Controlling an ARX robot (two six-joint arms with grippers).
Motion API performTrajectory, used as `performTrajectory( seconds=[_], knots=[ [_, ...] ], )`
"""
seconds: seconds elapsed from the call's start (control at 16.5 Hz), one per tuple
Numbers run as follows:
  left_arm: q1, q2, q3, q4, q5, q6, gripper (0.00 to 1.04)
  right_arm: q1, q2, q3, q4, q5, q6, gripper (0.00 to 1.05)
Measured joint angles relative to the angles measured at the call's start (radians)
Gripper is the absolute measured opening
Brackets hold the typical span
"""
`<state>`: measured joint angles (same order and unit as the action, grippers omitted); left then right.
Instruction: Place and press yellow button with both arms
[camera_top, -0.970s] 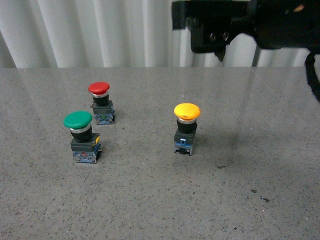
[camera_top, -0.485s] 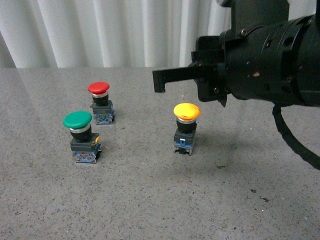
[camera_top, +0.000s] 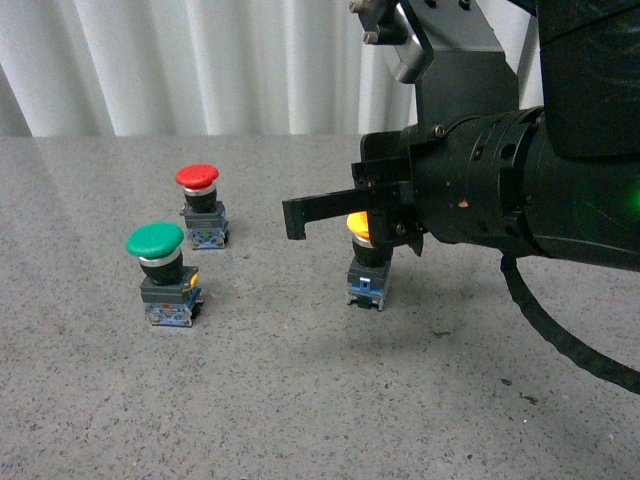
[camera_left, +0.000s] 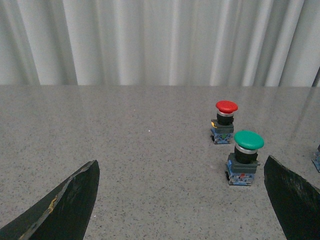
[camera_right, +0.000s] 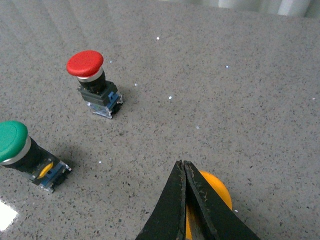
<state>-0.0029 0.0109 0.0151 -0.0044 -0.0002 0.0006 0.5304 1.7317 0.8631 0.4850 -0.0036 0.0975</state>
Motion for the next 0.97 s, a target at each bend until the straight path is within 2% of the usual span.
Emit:
performTrajectory(
  seconds=[0.97],
  knots=[
    [0.0,0.0,0.0,0.0,0.0,0.0,0.98,-0.021,0.042,0.034,-0.106,-0.042,0.0,0.02]
  ],
)
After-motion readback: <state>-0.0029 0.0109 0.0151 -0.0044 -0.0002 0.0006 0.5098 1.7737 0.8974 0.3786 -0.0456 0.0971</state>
